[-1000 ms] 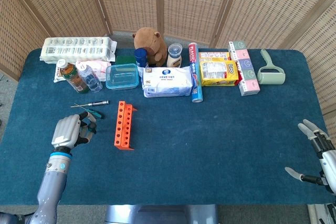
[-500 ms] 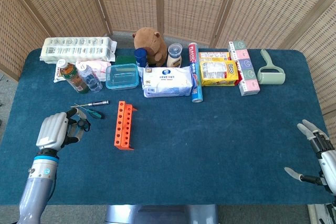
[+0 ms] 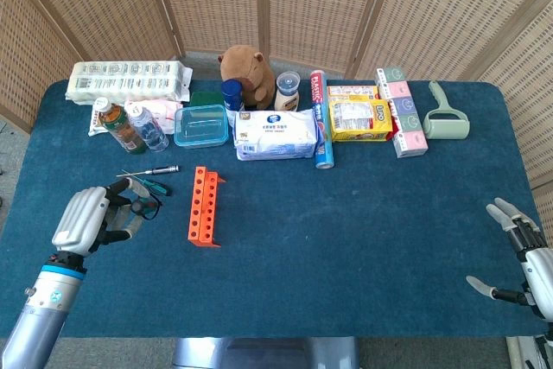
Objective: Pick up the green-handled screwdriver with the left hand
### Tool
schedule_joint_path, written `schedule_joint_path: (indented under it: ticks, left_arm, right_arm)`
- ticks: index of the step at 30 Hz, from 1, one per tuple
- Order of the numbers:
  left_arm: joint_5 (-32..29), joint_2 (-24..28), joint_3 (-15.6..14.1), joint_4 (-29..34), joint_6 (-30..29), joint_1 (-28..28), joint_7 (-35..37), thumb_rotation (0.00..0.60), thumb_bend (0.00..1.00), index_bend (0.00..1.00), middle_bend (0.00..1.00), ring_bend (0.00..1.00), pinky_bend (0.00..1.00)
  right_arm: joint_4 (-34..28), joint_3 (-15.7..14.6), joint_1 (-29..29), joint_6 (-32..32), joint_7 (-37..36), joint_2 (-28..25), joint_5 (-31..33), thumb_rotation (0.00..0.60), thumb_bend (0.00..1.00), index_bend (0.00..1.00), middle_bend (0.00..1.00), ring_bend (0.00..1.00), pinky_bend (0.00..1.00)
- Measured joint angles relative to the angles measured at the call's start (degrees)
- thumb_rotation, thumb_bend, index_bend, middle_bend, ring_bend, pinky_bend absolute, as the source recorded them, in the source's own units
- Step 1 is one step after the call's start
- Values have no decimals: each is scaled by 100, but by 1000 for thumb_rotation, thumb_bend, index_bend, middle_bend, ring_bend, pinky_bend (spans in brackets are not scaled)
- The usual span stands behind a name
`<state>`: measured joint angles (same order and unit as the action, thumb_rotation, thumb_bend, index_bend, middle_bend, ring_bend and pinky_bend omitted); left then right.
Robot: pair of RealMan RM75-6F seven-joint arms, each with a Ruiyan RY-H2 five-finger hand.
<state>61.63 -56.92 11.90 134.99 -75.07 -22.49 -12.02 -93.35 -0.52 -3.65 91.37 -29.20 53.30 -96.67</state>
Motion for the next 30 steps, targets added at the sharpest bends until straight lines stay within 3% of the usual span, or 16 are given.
schedule_joint_path:
  ticks: [13,21,30]
  left_arm:
    - [1253,271,-460,0,517,239,1012,600,517,513,875,918,962]
    - [2065,840,-688,0,699,409,2011,600,518,513,875,918,961]
    - [2264,1093,-799,0,769,457,2262,600,518,513,875,918,962]
  right_arm:
    - [16,9,5,8,-40,-11,25,600,0,0,29,0,0]
    - [12,0,6,8,-17,-7,5,600,0,0,29,0,0]
    - [25,4,11,17,-55,-17,18,600,0,0,29,0,0]
